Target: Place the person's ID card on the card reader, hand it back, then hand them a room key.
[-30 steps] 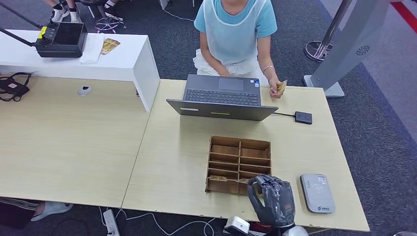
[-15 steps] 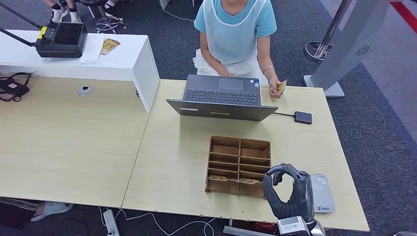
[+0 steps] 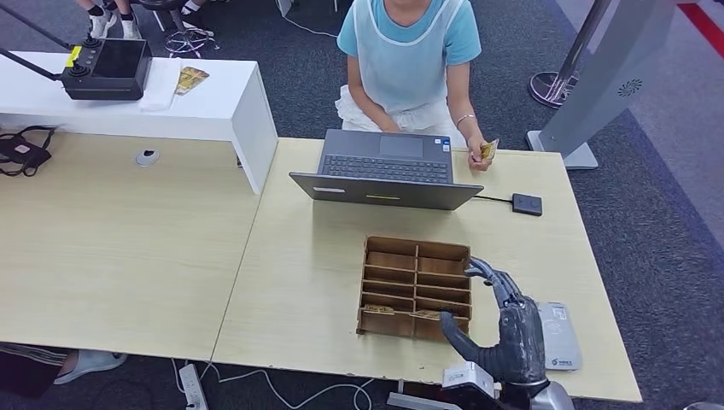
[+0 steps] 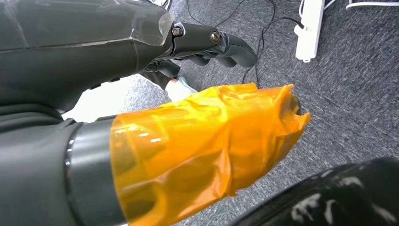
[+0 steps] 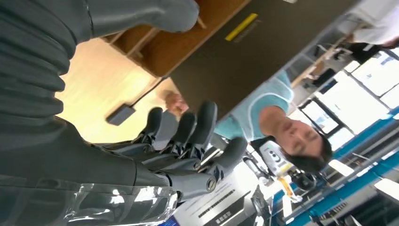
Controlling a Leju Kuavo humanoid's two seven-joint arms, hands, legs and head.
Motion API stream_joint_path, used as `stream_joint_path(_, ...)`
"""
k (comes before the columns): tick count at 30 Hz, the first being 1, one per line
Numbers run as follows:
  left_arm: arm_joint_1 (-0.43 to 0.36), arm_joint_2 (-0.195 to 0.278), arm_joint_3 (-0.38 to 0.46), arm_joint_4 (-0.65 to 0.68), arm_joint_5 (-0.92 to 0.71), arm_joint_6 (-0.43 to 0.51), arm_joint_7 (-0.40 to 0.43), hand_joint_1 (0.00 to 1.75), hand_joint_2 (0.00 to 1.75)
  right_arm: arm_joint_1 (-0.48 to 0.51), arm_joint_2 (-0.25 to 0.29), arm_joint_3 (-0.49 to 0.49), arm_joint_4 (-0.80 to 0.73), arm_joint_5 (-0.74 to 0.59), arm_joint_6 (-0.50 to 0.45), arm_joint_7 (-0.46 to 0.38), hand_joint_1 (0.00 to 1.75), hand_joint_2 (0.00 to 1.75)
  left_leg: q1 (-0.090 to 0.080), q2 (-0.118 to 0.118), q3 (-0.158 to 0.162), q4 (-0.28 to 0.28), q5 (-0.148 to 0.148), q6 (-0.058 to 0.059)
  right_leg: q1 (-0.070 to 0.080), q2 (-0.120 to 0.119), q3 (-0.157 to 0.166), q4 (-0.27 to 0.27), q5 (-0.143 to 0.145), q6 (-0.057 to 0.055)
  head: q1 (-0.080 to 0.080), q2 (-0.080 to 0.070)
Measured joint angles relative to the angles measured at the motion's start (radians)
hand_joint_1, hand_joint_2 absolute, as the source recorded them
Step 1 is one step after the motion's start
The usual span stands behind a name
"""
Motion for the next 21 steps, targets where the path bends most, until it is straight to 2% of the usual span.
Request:
stream_joint_path(5,0.000,0.000,0.000,0.000,0.000,-0.001,0.000,0.00,0.00,0.007,-0.022,0.011,0.039,0.058,0.005,0.059,0.44,1.75,0.000,0.000,0.000,0.000,0.000,0.000,0.000,0.000,0.000,0.000,0.000,0.000,0.000,0.000)
stream_joint_path(12,0.000,0.000,0.000,0.000,0.000,-0.001,0.000,0.00,0.00,0.009,-0.038,0.021,0.063,0.064,0.005,0.066,0.44,1.75,0.000,0.000,0.000,0.000,0.000,0.000,0.000,0.000,0.000,0.000,0.000,0.000,0.000,0.000)
stream_joint_path(16,0.000,0.000,0.000,0.000,0.000,-0.001,0.000,0.00,0.00,0.009,-0.042,0.023,0.070,0.065,0.006,0.067,0.58,1.75,0.000,0.000,0.000,0.000,0.000,0.000,0.000,0.000,0.000,0.000,0.000,0.000,0.000,0.000)
stream_joint_path(21,0.000,0.000,0.000,0.000,0.000,-0.002,0.003,0.00,0.00,0.011,-0.055,0.030,0.078,0.098,0.039,0.116,0.56,1.75,0.000,0.000,0.000,0.000,0.000,0.000,0.000,0.000,0.000,0.000,0.000,0.000,0.000,0.000)
